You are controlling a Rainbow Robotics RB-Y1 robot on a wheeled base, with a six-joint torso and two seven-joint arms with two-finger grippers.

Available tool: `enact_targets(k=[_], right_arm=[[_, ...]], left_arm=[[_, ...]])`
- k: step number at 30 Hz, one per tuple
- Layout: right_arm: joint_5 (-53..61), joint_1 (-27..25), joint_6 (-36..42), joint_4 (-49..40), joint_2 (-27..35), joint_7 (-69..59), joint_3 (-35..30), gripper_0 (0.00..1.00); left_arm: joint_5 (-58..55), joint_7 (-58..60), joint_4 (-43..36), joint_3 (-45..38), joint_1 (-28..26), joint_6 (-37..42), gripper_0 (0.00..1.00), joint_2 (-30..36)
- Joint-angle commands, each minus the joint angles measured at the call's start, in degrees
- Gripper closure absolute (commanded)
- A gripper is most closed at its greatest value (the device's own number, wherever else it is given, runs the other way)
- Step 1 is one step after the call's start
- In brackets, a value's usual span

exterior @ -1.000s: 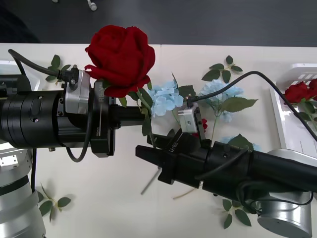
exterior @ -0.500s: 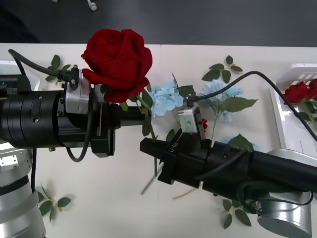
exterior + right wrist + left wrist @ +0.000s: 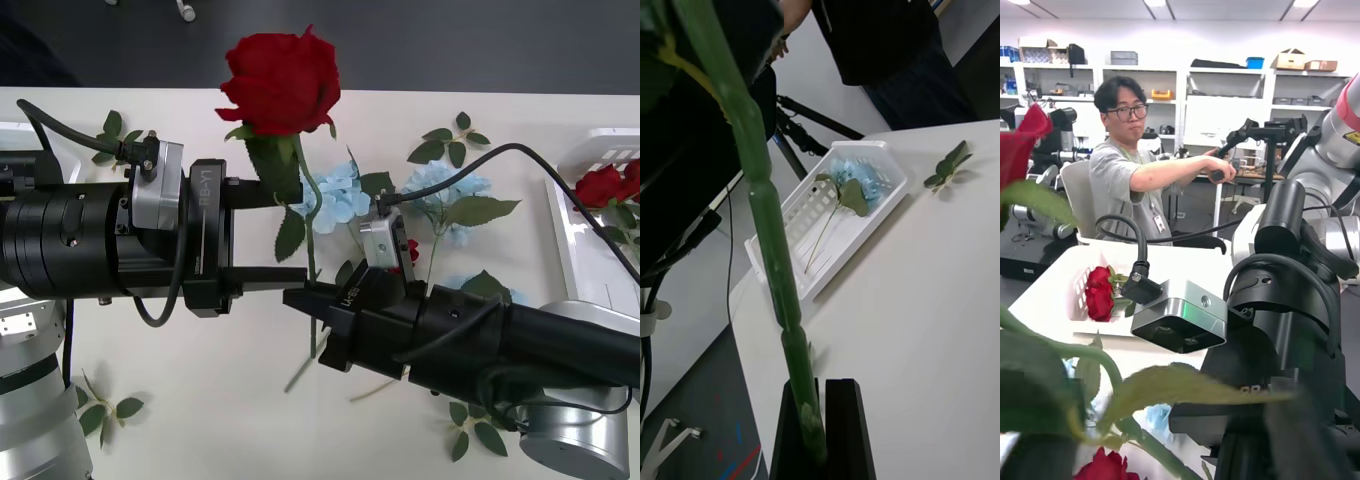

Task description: Put the red flowers into the right box and the blue flowers into the left box

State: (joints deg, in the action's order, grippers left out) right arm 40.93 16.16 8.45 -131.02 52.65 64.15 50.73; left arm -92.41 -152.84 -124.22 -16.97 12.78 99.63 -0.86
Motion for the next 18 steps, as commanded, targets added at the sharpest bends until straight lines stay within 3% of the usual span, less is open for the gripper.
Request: enact_targets(k=[1, 10, 18], right_arm=[[-0.5, 0.4, -0.4, -0.7, 0.7, -2.8, -0.5, 1.00], [0.8, -0.5, -0.3, -0.7, 5.0, -3.6, -2.6, 1.00], [6.4, -5.4, 8.4, -2.0, 6.2, -3.4, -12.6, 1.00]], left_arm=[[-0.2, -2.2, -0.9, 0.4, 0.7, 0.1, 0.00, -0.1], [-0.2, -2.2, -0.9, 0.4, 0.7, 0.1, 0.00, -0.1], [-0.2, -2.2, -0.9, 0.4, 0.7, 0.1, 0.00, -0.1]])
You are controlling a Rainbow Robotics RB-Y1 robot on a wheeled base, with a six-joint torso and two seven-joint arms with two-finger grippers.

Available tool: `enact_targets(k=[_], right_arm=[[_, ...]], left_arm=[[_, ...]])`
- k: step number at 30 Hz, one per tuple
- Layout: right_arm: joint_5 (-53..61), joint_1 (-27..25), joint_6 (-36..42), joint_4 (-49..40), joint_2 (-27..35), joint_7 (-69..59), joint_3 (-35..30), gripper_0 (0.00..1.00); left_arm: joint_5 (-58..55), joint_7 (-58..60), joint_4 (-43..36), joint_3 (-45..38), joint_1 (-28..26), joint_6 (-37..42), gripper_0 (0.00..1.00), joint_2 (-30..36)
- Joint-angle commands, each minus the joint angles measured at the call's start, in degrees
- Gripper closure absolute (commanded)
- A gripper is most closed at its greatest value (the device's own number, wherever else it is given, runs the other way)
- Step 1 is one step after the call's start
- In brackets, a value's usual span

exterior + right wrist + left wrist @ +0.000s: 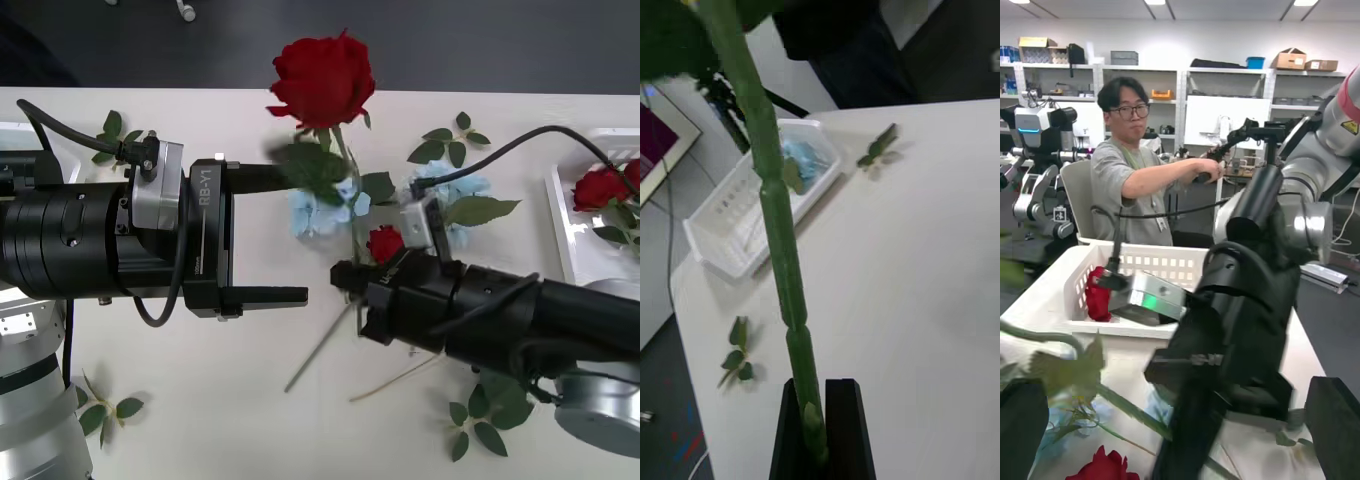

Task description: Put the red flowers into the right box and the blue flowers into the left box

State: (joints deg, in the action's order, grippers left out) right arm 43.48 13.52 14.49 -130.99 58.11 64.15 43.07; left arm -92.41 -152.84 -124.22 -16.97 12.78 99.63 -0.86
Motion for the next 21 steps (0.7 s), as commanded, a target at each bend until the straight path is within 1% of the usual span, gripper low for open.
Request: enact_targets(k=[1, 2, 3, 7, 9, 10, 16, 21], right_arm=[[5.0, -3.4, 3.9, -2.3, 0.7, -3.3, -6.3, 1.00], [6.1, -4.0, 5.5, -2.6, 0.8, -3.2, -7.6, 1.00], [7.9, -5.0, 8.7, -3.3, 0.7, -3.1, -10.4, 1.00], [12.2, -6.6, 17.7, -4.7, 0.3, -2.7, -18.1, 1.00], [15.3, -7.3, 24.8, -5.4, -0.5, -2.3, -23.8, 1.00], [16.3, -7.5, 26.5, -5.6, -0.7, -2.1, -25.1, 1.00], [23.1, -7.7, 44.0, -6.0, -4.0, -1.0, -39.6, 1.00], [28.3, -7.5, 57.5, -6.0, -4.1, -0.3, -50.7, 1.00]], left_arm=[[-0.2, -2.2, -0.9, 0.4, 0.7, 0.1, 0.00, -0.1], [0.2, -2.2, -0.1, -0.1, -0.7, -0.3, 0.00, -0.1], [-0.1, -2.2, 0.1, -0.2, -1.2, -0.5, 0.00, -0.1], [-1.6, -2.2, 0.1, -0.5, -2.0, -2.1, 0.00, 0.9], [-2.0, -2.1, 0.1, -0.8, -2.1, -2.3, 0.00, 3.4], [-2.2, -2.0, 0.1, -0.9, -2.1, -2.5, 0.00, 4.2], [-3.0, -1.4, 0.1, -1.7, -2.1, -3.1, 0.00, 13.3], [-4.9, -0.7, 0.1, -5.4, -3.2, -3.0, 0.00, 19.2]])
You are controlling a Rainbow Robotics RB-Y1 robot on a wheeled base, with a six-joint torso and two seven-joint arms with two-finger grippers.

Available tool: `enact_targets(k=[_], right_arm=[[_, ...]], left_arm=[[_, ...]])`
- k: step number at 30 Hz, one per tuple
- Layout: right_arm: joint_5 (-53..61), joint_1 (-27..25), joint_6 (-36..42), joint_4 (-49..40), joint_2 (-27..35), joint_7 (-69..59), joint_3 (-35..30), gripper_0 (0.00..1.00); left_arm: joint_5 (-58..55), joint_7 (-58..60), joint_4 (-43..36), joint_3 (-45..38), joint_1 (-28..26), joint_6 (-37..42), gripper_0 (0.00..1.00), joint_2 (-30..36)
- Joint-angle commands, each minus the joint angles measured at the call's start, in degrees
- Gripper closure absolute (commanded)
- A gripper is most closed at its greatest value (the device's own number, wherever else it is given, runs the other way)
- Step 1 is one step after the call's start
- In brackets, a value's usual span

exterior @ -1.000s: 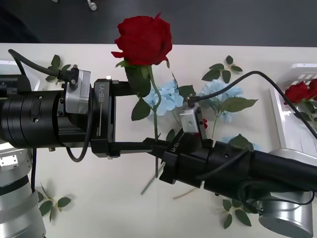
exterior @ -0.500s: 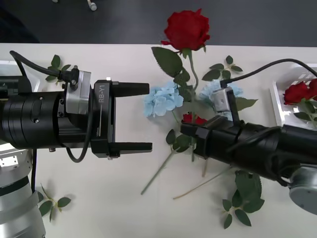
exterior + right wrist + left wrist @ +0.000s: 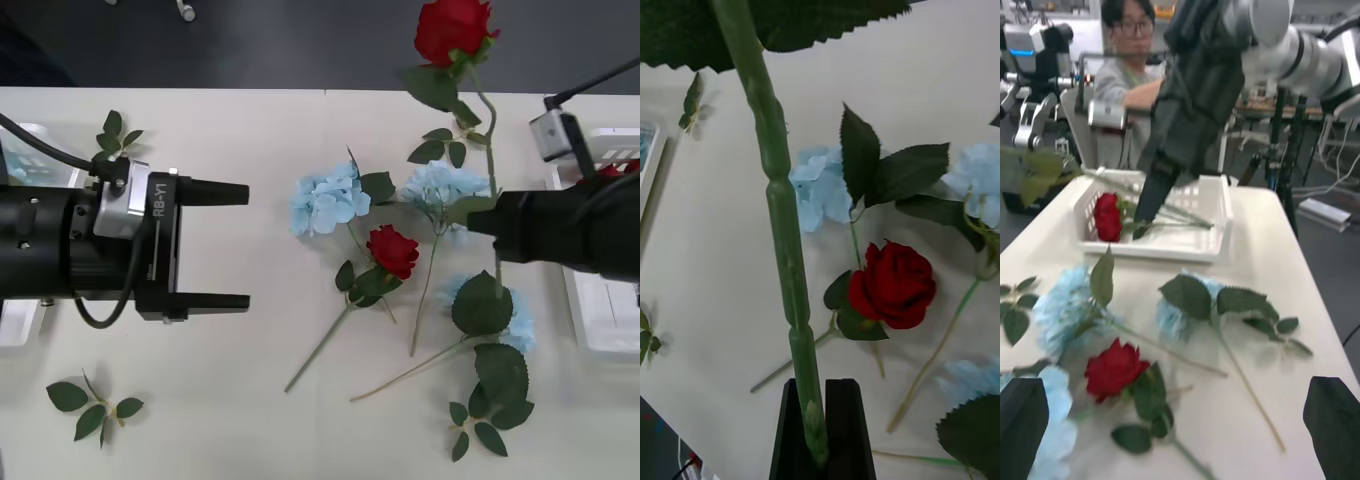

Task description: Put the red flowers into the right box and the blue flowers into the left box

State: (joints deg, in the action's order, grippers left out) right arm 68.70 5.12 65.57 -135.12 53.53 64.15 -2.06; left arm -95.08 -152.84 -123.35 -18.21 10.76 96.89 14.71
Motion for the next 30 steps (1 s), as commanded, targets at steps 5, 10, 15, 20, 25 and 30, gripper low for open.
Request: enact_targets(k=[5, 10, 15, 20, 25, 30], right_arm=[[5.2, 2.9, 21.3, -0.9, 0.7, -0.2, -13.8, 1.00], [2.8, 3.2, 30.3, 3.7, 1.1, 0.5, -18.3, 1.00], [-3.8, 3.2, 33.1, 6.7, 1.1, 2.0, -18.9, 1.00], [-10.8, 3.1, 34.6, 9.6, 1.1, 3.1, -18.1, 1.00], [-19.0, 1.8, 36.4, 13.4, 1.3, 7.6, -18.1, 1.00], [-24.4, 1.4, 34.9, 19.3, 1.3, 13.0, -18.1, 1.00]], left_arm=[[-2.9, -0.6, -0.8, -6.9, -4.0, -1.0, 0.00, 8.1], [-3.1, -0.6, -0.8, -8.9, -6.6, -2.0, 0.00, 11.2], [-2.6, -0.6, -0.8, -10.3, -8.4, -2.7, 0.00, 13.4], [-1.1, -0.6, -0.8, -10.7, -9.4, -4.3, 0.00, 14.9], [1.1, -0.6, -0.8, -11.1, -9.9, -5.2, 0.00, 16.7], [2.0, -0.6, -0.6, -11.8, -10.4, -5.7, 0.00, 18.0]])
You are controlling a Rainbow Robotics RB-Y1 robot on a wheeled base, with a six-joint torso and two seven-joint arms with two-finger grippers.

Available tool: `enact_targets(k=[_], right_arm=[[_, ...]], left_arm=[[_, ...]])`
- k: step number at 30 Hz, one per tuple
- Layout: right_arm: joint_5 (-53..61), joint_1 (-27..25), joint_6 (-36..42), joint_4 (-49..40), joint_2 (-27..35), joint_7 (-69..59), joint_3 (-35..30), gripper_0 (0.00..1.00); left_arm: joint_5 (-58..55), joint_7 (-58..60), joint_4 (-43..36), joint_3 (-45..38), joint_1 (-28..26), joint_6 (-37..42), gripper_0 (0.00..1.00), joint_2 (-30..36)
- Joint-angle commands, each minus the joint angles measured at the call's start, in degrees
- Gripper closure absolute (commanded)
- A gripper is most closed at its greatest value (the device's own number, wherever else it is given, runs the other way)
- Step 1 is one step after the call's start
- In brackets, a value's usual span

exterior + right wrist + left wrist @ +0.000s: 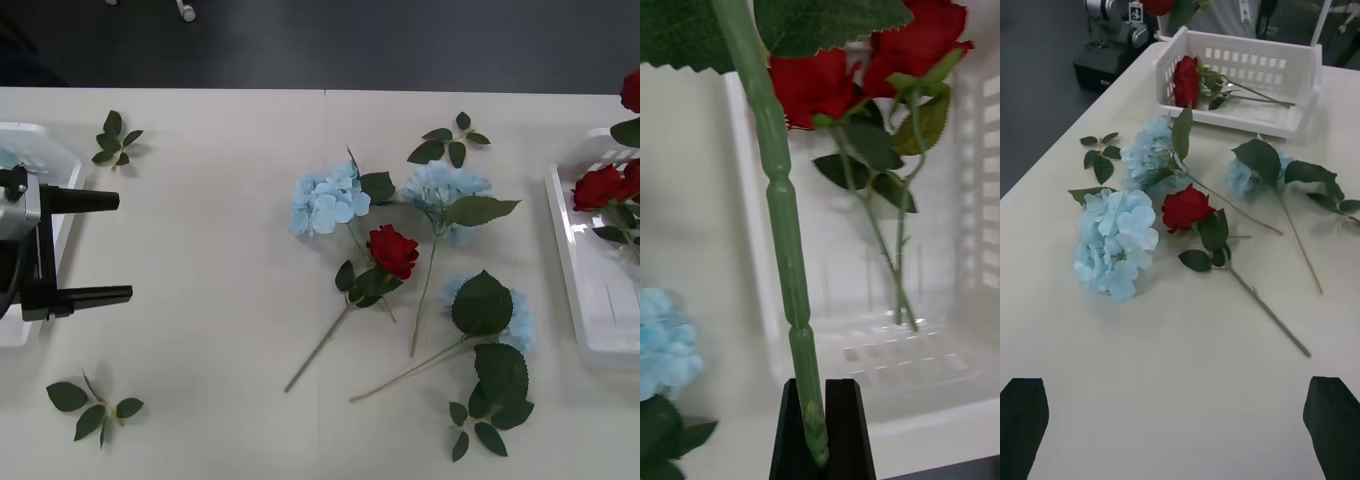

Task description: Put the red flowers into the right box and the blue flowers into the left box

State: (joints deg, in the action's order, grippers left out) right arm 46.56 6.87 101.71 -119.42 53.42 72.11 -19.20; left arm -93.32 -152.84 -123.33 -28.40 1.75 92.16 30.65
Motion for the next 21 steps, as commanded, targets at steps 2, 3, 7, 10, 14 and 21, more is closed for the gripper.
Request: enact_targets(k=[2, 3, 7, 10, 14, 21], right_arm=[[-3.9, -0.4, -2.7, 6.4, 1.4, 6.7, -0.9, 1.00], [-4.9, -0.5, -4.0, 8.4, 1.4, 8.1, -0.9, 1.00], [-7.8, -0.4, -10.0, 16.0, 1.4, 14.1, -0.7, 1.00], [-9.5, -0.3, -15.2, 21.2, 1.4, 17.6, 0.6, 1.00], [-12.3, -0.2, -19.8, 25.4, 1.4, 19.8, 3.4, 1.00], [-13.7, -0.2, -22.7, 28.0, 1.3, 18.9, 8.6, 1.00]], left_arm=[[0.2, -0.6, -0.2, -1.8, -1.6, -0.9, 0.00, 2.2], [0.2, -0.6, 0.1, -1.9, -1.7, -0.9, 0.00, 2.2], [0.2, -0.6, 0.4, -1.9, -1.8, -0.9, 0.00, 2.2], [0.2, -0.6, 0.4, -1.9, -1.8, -0.9, 0.00, 2.2], [0.2, -0.6, 0.4, -1.9, -1.8, -0.9, 0.00, 2.2], [0.2, -0.6, 0.4, -1.9, -1.8, -0.9, 0.00, 2.2]])
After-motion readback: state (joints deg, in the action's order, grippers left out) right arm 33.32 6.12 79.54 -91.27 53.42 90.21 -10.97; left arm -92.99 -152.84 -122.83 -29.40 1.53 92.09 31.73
